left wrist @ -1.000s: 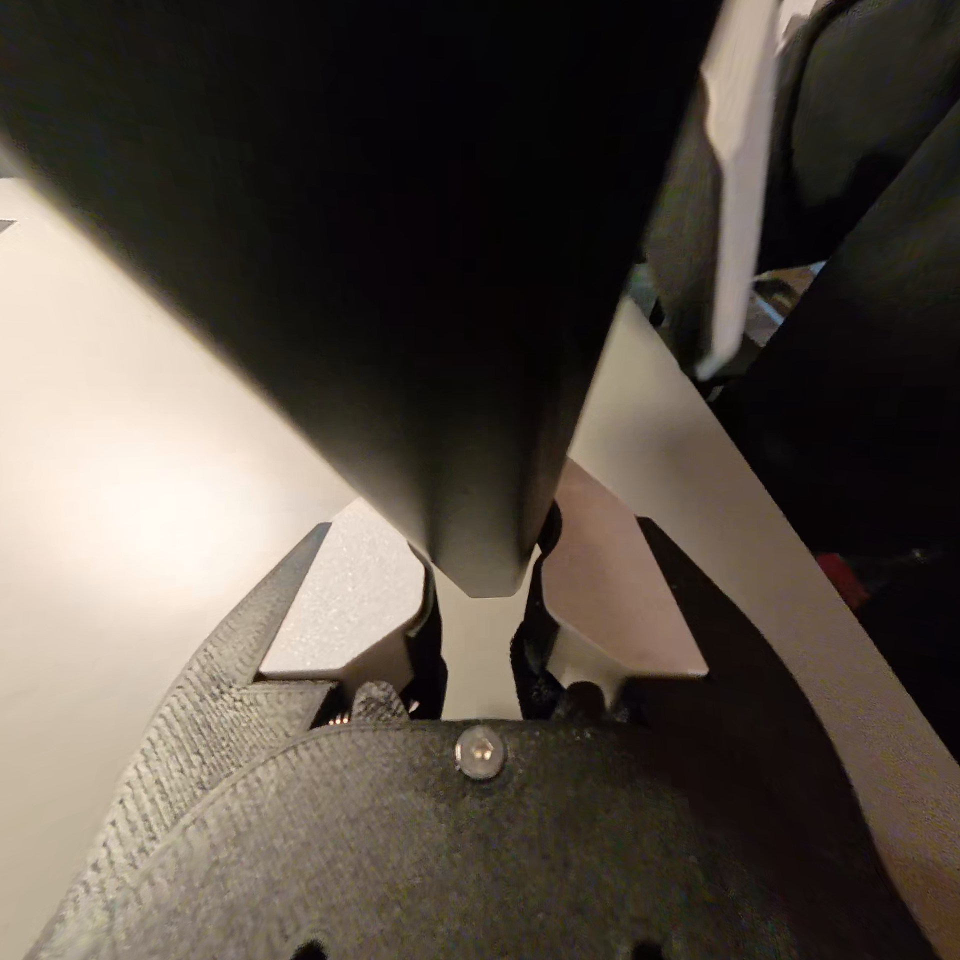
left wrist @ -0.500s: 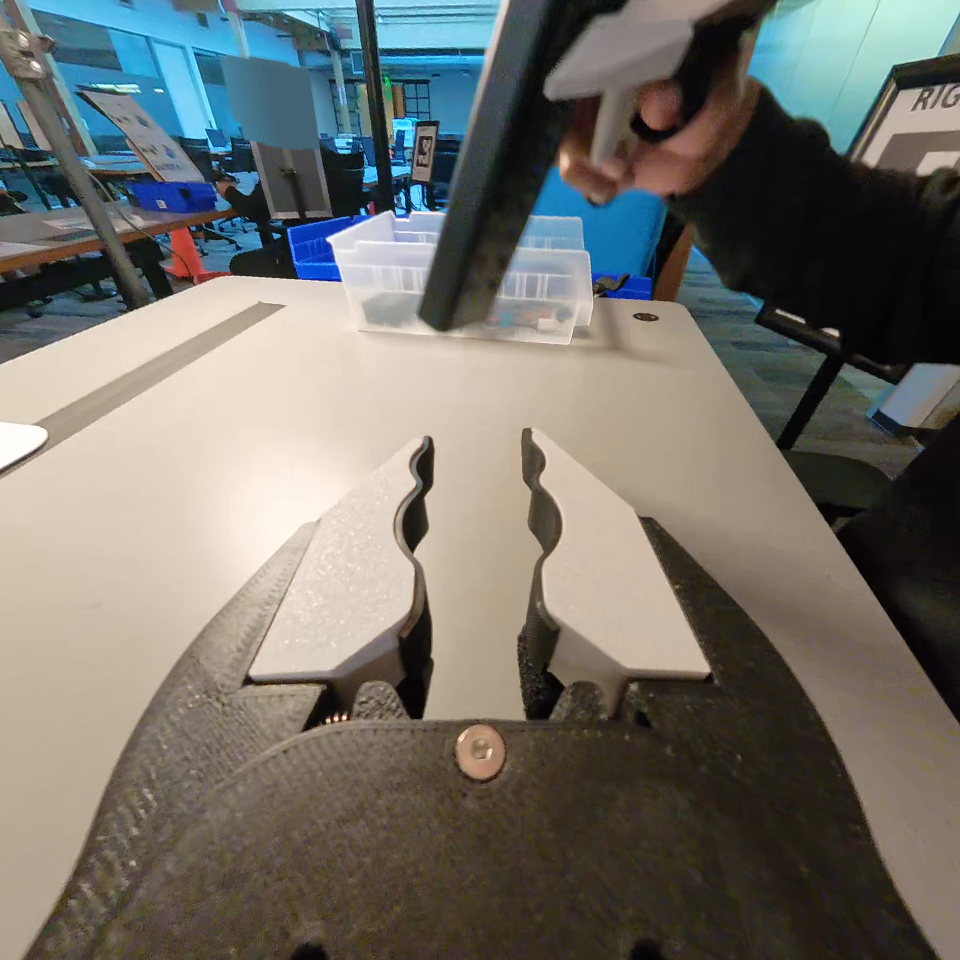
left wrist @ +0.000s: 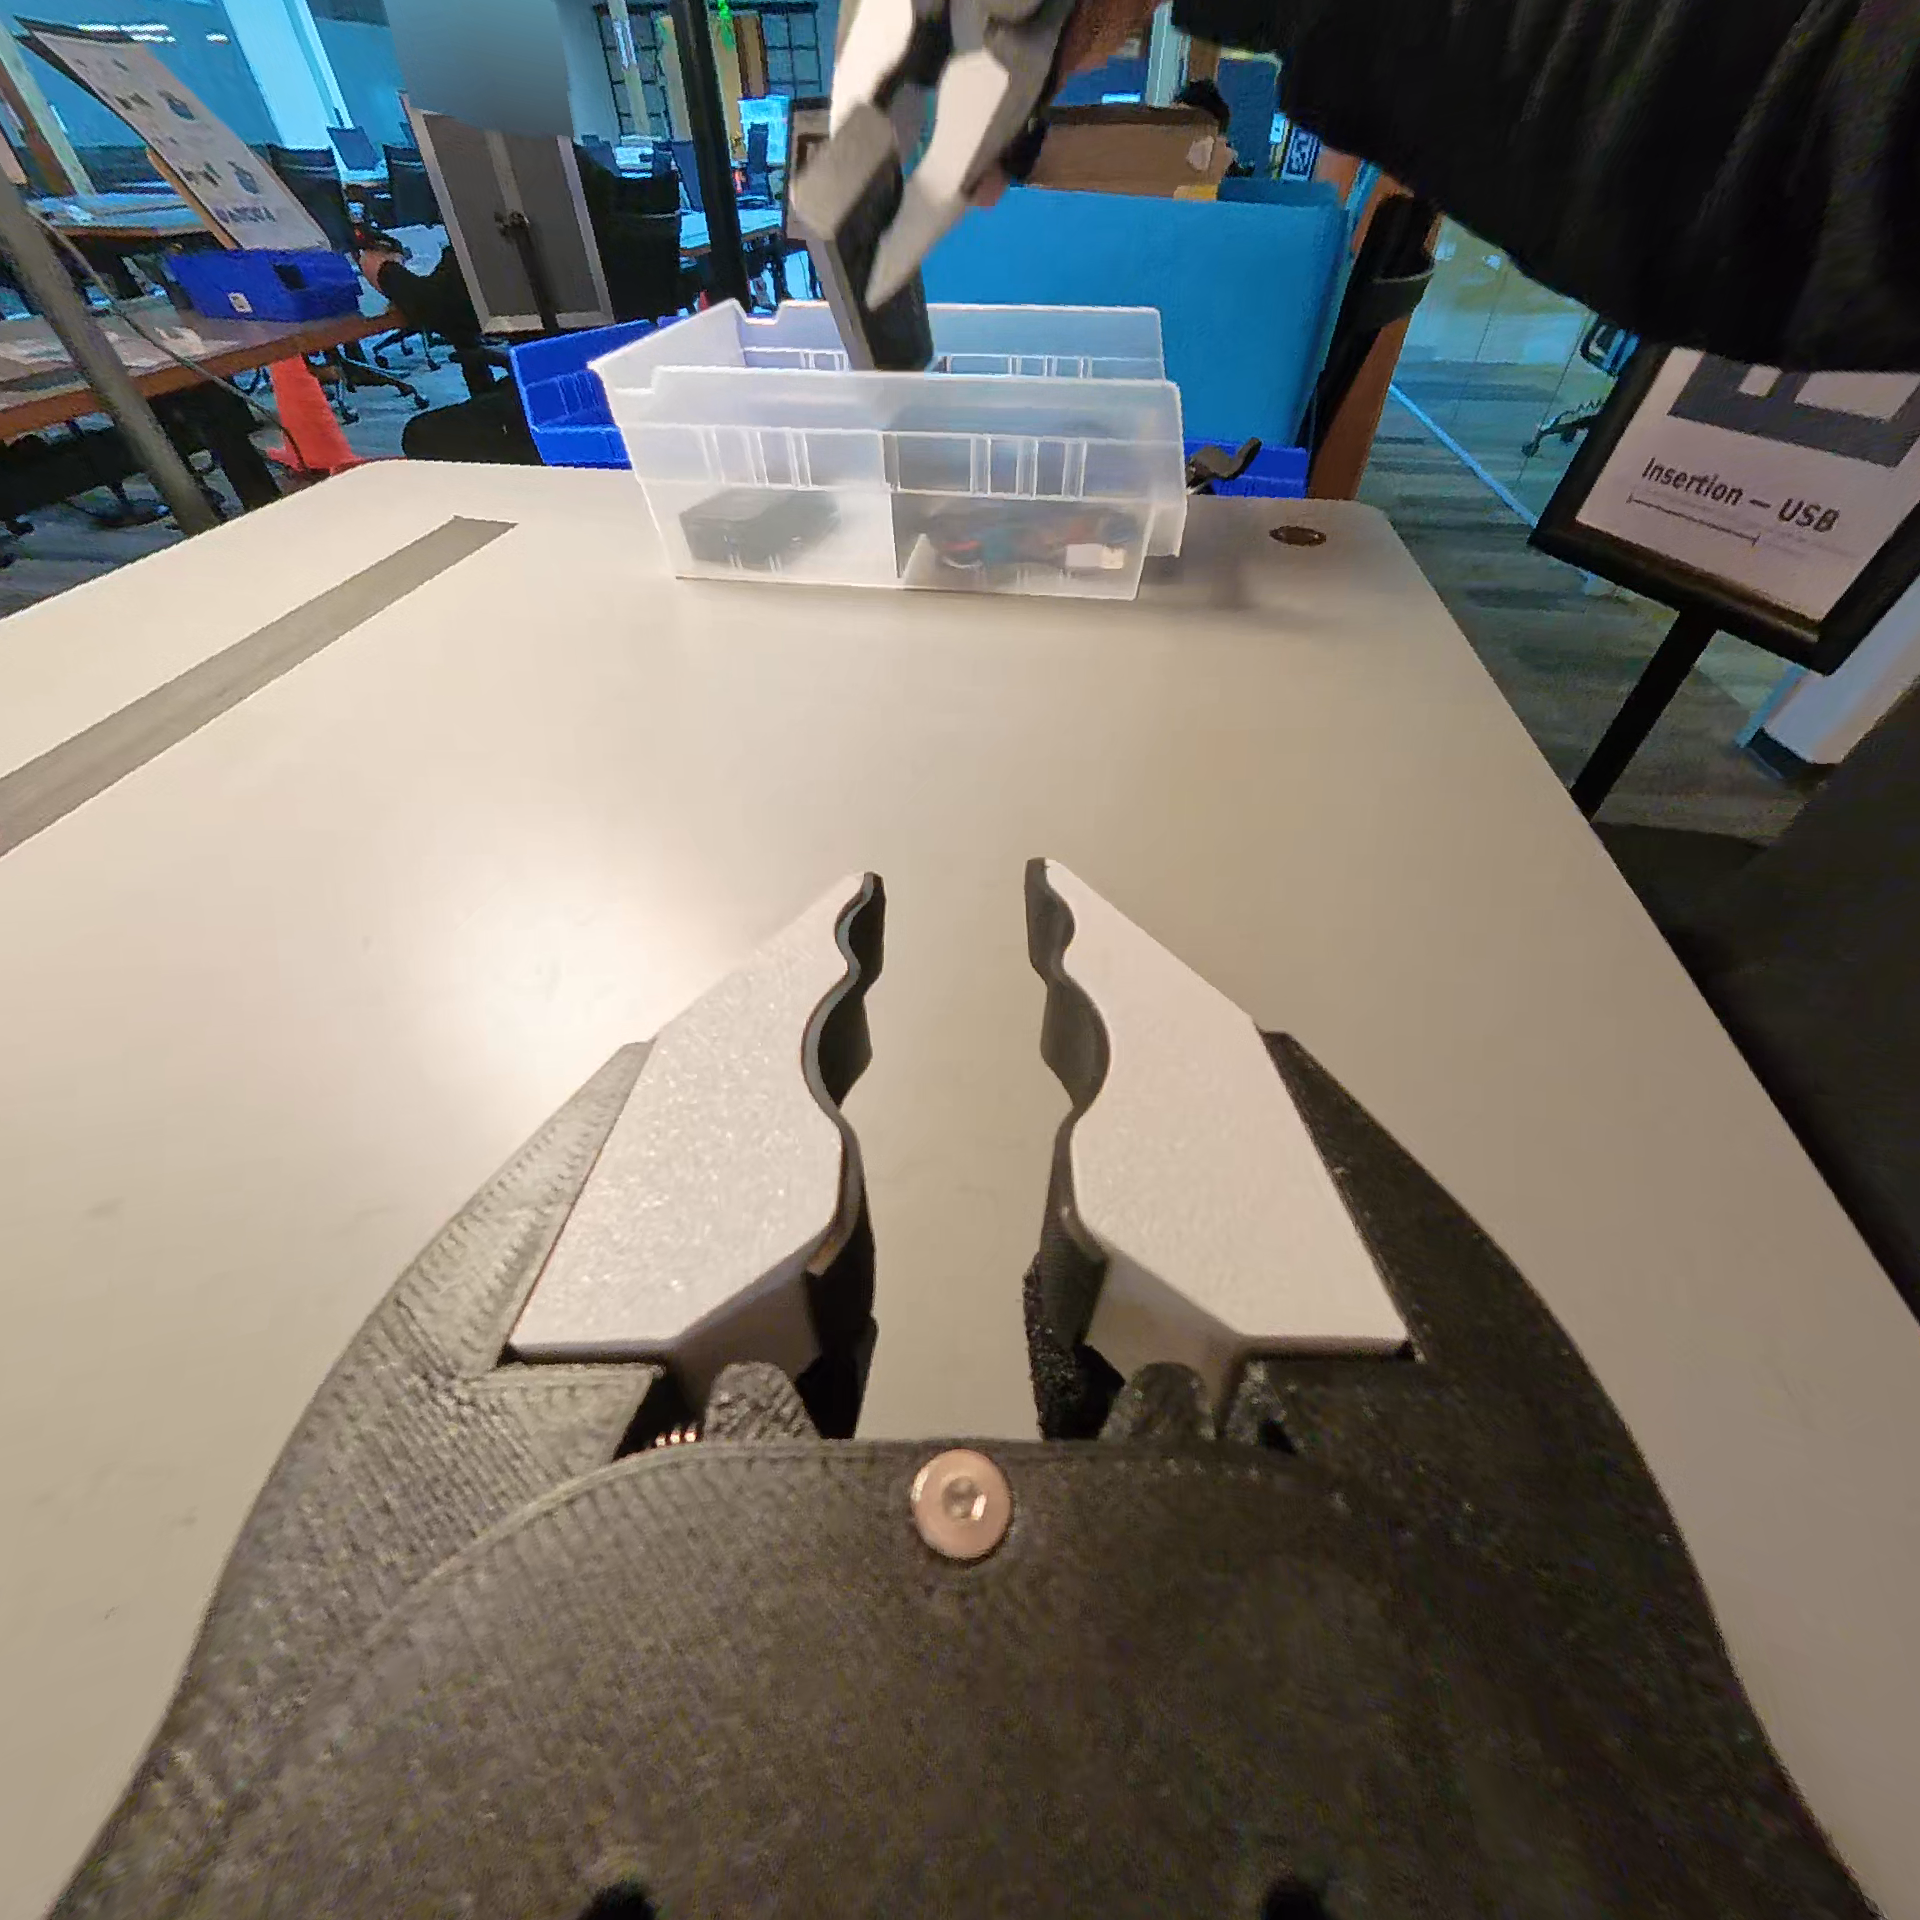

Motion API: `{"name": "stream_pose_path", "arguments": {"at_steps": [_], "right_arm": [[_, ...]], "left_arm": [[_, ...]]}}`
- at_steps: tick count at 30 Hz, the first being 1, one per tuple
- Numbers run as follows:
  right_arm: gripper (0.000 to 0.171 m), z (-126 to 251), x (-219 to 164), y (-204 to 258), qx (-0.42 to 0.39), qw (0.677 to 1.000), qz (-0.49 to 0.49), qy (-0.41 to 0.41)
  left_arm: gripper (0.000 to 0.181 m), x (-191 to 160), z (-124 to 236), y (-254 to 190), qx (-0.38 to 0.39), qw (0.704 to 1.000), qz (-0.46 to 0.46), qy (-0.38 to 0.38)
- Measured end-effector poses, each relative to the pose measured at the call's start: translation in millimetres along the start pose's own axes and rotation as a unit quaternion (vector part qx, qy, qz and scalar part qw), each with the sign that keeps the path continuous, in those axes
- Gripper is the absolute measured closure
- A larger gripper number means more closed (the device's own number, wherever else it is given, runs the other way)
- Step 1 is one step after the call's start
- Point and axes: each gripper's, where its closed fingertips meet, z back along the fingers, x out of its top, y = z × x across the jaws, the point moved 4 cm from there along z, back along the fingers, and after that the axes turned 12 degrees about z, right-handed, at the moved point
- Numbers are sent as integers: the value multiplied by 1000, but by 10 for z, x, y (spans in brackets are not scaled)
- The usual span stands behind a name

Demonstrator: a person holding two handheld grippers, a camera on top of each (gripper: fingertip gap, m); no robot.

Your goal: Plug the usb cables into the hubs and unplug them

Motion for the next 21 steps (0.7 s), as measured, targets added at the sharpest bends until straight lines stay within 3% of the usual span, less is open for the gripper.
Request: {"name": "stream_pose_path", "arguments": {"at_steps": [5,13,21], "right_arm": [[143,-405,72,154,116,992,22,42],[143,-575,139,21,180,980,22,87],[145,-879,111,154,193,970,52,137]], "left_arm": [[151,21,19,40,-7,1000,25,-6],[151,6,24,12,-13,1000,19,-1],[151,-28,23,-16,-10,1000,8,12]]}}
